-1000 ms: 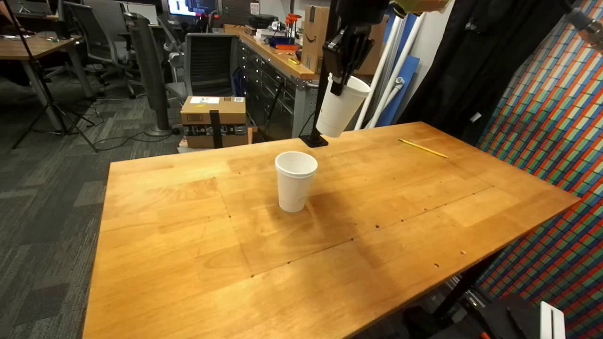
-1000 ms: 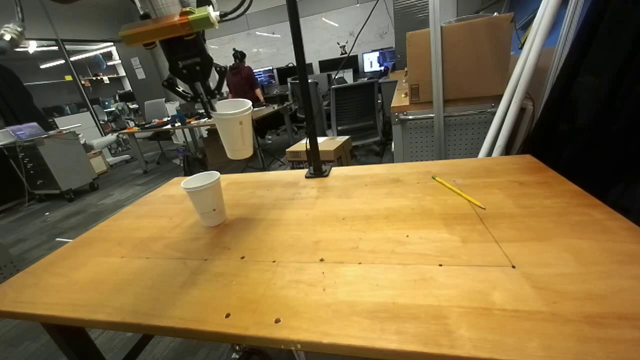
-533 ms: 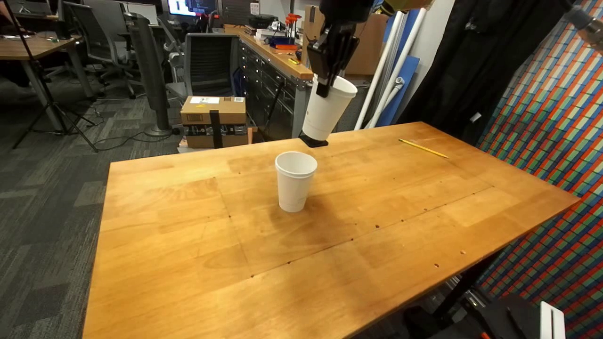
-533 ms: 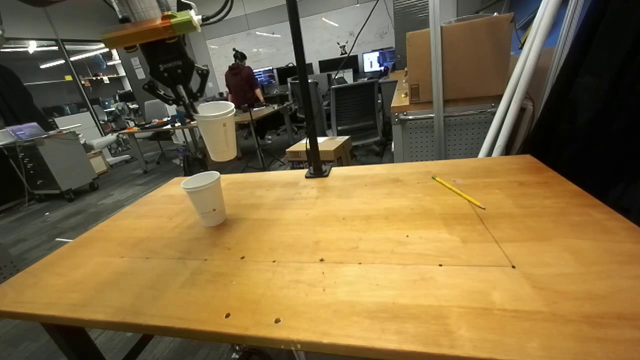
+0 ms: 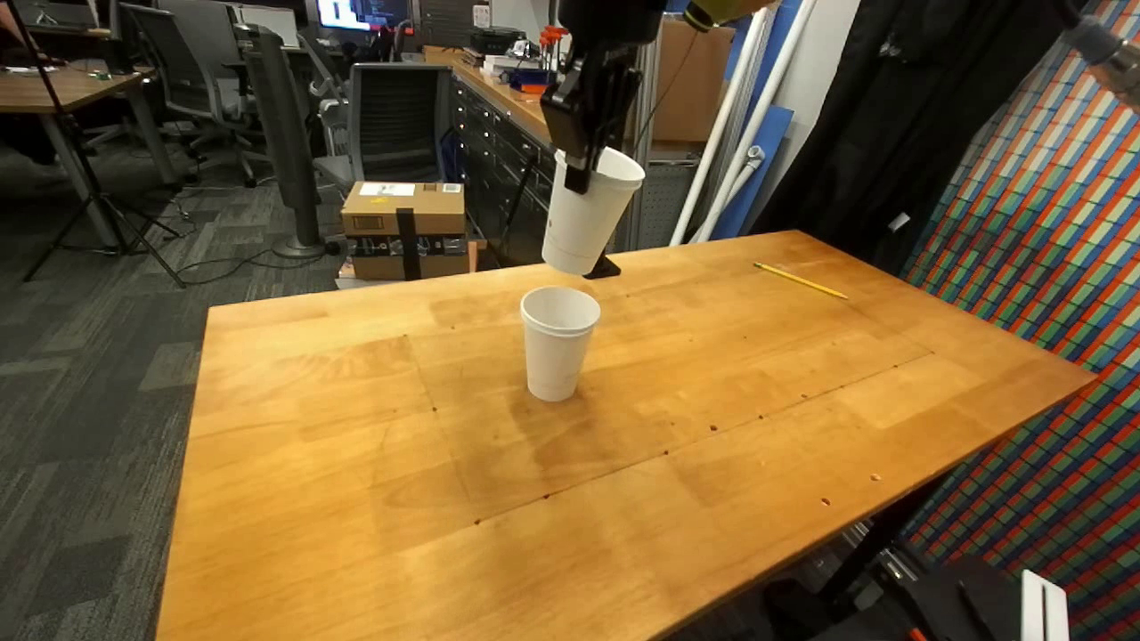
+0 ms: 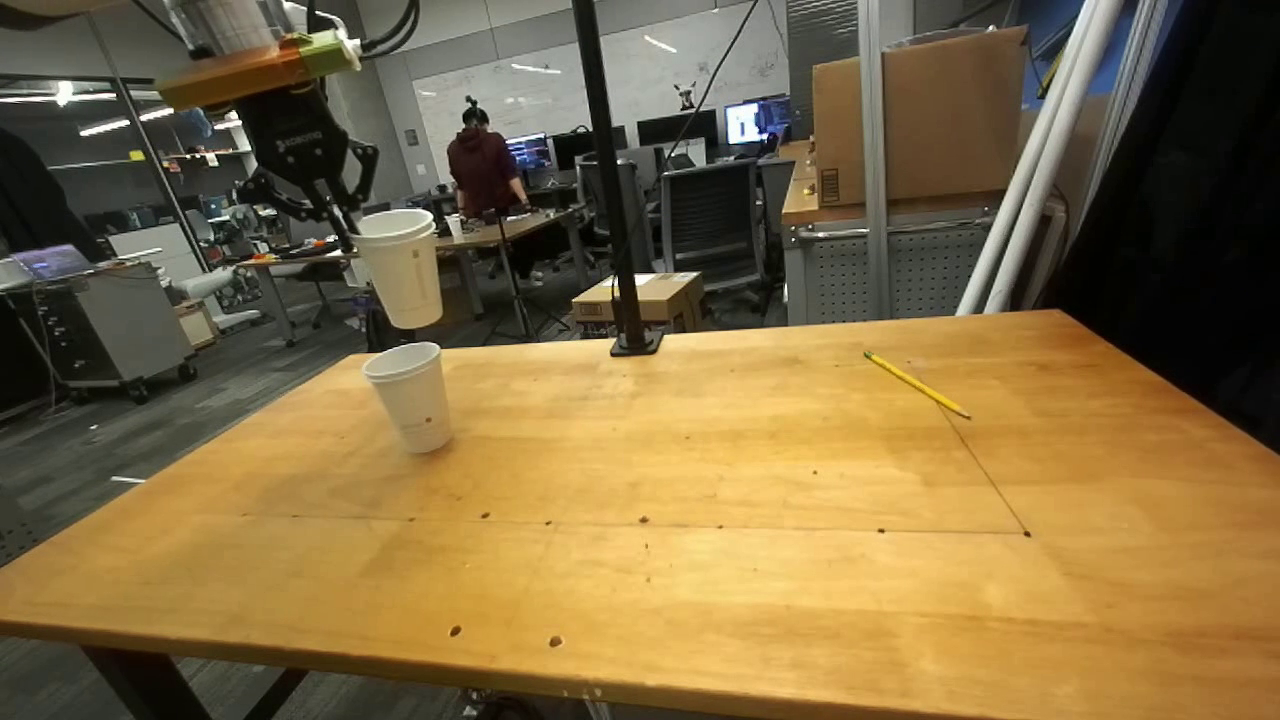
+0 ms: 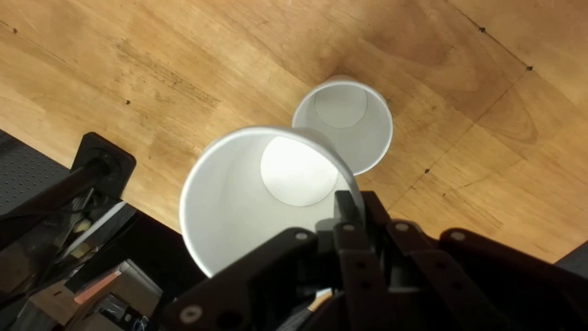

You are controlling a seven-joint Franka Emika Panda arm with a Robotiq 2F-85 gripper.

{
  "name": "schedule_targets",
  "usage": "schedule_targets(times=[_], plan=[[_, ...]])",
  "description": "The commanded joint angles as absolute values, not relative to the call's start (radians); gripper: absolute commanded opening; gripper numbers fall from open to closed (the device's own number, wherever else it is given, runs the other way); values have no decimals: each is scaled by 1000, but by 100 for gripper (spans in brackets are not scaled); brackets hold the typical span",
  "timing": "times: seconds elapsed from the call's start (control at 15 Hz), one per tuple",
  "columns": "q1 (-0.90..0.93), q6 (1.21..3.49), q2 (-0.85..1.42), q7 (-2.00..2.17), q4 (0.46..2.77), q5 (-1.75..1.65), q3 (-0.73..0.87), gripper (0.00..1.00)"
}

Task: Stack the cups

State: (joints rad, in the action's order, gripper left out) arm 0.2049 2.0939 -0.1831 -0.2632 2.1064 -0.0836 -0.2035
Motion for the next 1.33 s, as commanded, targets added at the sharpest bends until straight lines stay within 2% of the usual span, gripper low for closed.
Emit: schedule_targets(times=[0.0,1.27], plan=[[211,2099,-193,-239,2117,-135,-216,0],[240,2074,-203,-110,2141,-197,-279,0]])
